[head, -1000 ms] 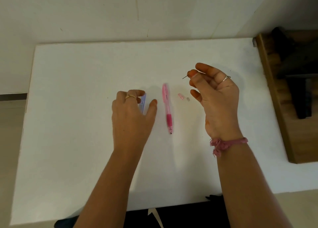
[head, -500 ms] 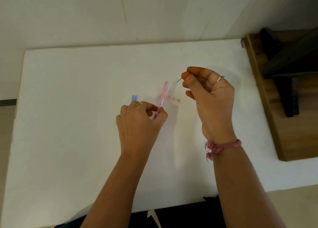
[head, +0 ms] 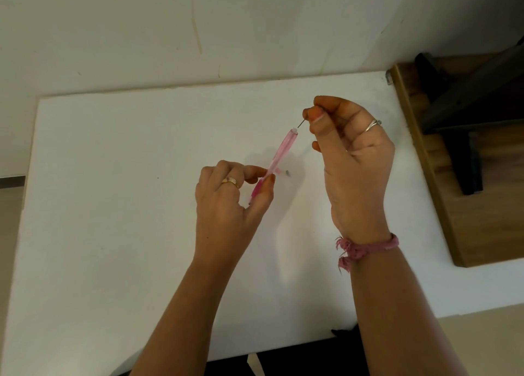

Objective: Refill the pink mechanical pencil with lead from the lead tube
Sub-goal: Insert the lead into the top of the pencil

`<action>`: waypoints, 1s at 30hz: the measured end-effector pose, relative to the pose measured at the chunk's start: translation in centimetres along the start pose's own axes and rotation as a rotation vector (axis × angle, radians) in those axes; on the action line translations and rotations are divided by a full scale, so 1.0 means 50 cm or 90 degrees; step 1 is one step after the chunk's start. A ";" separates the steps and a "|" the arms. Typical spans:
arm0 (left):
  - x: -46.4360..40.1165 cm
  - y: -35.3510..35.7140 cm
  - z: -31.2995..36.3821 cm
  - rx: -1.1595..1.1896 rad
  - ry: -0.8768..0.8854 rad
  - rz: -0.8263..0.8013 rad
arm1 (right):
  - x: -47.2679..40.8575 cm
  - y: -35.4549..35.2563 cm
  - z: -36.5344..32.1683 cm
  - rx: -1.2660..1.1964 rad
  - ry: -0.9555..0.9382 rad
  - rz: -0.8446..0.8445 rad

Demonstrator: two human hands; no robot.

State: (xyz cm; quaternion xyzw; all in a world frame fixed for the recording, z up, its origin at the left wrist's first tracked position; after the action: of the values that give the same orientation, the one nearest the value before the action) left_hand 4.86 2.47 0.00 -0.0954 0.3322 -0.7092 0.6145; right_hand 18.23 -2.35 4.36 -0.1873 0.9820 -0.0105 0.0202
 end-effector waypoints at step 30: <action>-0.003 -0.003 -0.005 0.016 -0.019 0.017 | 0.008 0.002 0.027 0.091 0.038 -0.121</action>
State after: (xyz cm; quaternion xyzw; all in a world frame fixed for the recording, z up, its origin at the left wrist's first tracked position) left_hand 4.65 2.72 -0.05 -0.0938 0.3151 -0.7036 0.6300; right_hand 17.85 -2.41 2.99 -0.2775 0.9567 -0.0878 0.0035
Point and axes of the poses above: each hand's wrist, its own x-axis away from the middle knuckle, its own y-axis out of the palm, z = x × y, the point moved 2 cm from there along -x, towards the middle knuckle, and after that the axes turned 14 degrees about z, right-handed, at the moved point
